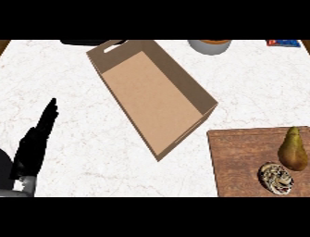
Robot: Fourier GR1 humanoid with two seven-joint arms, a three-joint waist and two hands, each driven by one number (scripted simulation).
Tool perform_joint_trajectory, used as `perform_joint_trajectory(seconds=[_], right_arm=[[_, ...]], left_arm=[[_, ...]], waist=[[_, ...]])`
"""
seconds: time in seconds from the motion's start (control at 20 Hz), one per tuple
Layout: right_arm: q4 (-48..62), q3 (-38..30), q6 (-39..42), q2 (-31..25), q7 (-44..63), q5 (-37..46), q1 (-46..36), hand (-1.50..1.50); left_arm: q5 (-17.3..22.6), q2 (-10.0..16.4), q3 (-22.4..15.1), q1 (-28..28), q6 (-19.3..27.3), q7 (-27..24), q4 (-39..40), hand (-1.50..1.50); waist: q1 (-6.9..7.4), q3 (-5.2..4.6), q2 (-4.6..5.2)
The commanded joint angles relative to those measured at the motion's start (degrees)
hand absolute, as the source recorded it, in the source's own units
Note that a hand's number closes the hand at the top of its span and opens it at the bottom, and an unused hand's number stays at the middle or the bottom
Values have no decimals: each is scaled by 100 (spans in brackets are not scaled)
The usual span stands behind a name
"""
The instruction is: Pick the cupcake from the cutting board and place it in the cardboard box
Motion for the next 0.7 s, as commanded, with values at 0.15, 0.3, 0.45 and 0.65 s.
perform_joint_trajectory(seconds=[0.15,0.3,0.45,0.65], right_arm=[[138,160,471,447,1081,297,-654,-150],[316,394,486,635,961,653,-560,-150],[465,427,382,785,845,790,-306,-150],[717,466,354,1072,441,1097,-196,-150]], left_arm=[[15,-61,271,-92,-242,41,82,0],[-30,9,324,73,-373,55,-91,0],[-131,-96,302,210,-296,-2,-139,0],[-383,-363,192,119,-178,373,-372,0]], waist=[[-36,6,-8],[-34,7,-12],[-47,9,-17],[-58,10,-17]])
